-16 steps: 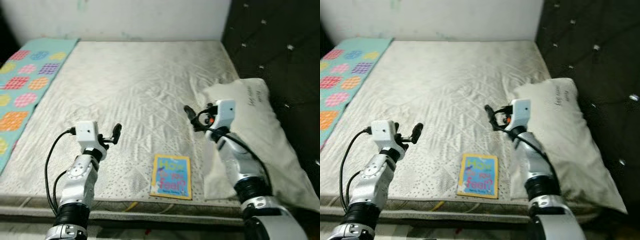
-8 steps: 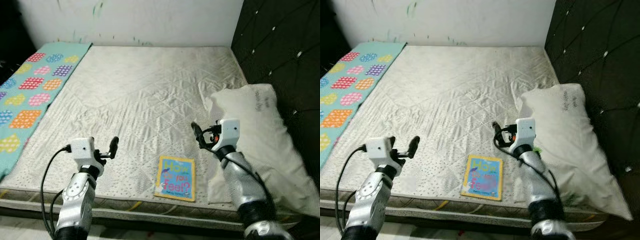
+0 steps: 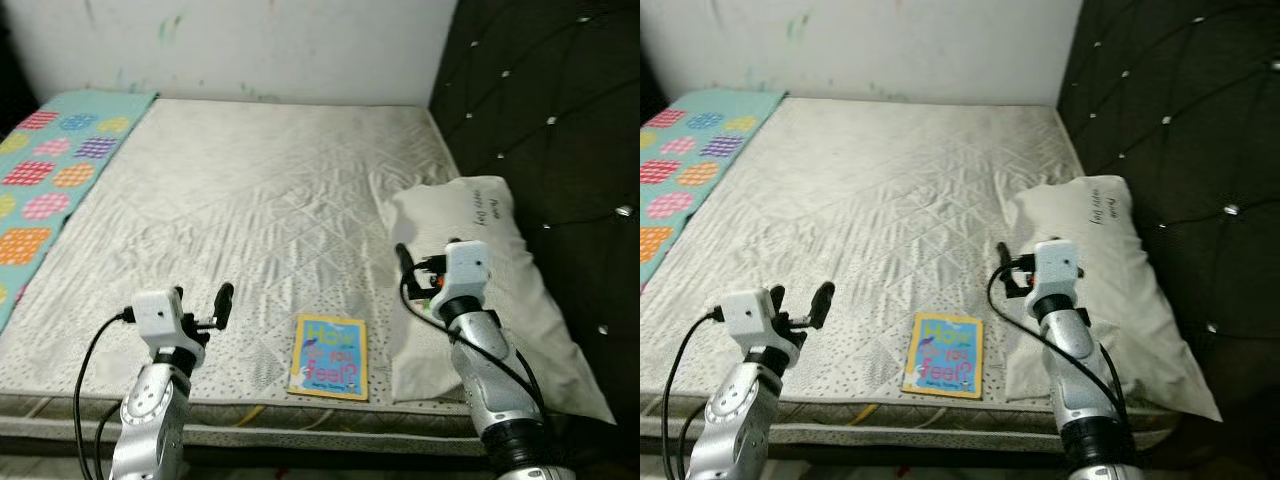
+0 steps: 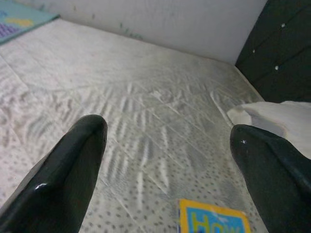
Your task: Clean up the room
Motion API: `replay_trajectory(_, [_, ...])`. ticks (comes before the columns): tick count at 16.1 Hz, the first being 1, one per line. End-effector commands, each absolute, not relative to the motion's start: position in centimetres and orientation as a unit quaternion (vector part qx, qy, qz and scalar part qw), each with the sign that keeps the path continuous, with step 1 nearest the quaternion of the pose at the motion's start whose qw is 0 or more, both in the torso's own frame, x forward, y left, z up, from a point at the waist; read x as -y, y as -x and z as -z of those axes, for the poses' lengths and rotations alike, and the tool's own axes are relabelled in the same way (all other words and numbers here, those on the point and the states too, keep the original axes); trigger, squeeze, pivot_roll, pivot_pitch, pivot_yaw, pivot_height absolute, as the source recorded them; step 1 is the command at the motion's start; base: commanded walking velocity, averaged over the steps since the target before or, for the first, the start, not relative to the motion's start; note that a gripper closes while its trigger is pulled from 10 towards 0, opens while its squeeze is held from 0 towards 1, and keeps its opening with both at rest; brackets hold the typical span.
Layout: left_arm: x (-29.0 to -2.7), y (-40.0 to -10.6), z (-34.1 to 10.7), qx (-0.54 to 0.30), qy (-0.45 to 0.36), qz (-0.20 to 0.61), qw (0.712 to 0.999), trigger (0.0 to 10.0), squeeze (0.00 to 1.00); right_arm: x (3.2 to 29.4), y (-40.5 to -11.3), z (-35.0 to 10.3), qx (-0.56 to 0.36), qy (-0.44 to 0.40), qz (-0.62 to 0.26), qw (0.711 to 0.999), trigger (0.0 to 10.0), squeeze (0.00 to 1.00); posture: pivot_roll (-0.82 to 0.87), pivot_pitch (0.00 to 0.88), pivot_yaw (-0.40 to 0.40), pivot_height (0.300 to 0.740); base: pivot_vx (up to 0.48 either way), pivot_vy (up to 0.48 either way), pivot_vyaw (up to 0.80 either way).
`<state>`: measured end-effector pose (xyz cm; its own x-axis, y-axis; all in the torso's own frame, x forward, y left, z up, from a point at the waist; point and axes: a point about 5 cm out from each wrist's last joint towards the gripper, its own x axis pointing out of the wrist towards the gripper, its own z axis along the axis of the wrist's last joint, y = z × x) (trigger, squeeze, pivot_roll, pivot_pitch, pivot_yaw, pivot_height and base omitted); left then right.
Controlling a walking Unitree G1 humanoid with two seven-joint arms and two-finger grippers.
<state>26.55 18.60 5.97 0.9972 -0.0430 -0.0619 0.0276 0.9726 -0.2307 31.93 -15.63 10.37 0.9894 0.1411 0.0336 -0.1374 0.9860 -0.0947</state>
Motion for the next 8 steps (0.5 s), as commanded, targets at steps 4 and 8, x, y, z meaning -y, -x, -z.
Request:
replay_trajectory(4, [-18.2,-26.5,-6.8,-0.032,0.139,0.023,0.99,10.0,0.0,15.5,-31.2,-9.7,-0.009,0.047,-0.056,0.997,10.0,0.0,-0.1,0.0,-0.028,0.74,0.0,0.0,0.0])
replay_trajectory(8, [-17.7,-26.0,-6.7,-0.044,0.146,0.03,0.988,10.0,0.0,15.6,-30.4,-9.9,-0.004,0.021,-0.055,0.998,10.0,0.0,-0.11,0.0,-0.03,0.74,0.0,0.0,0.0])
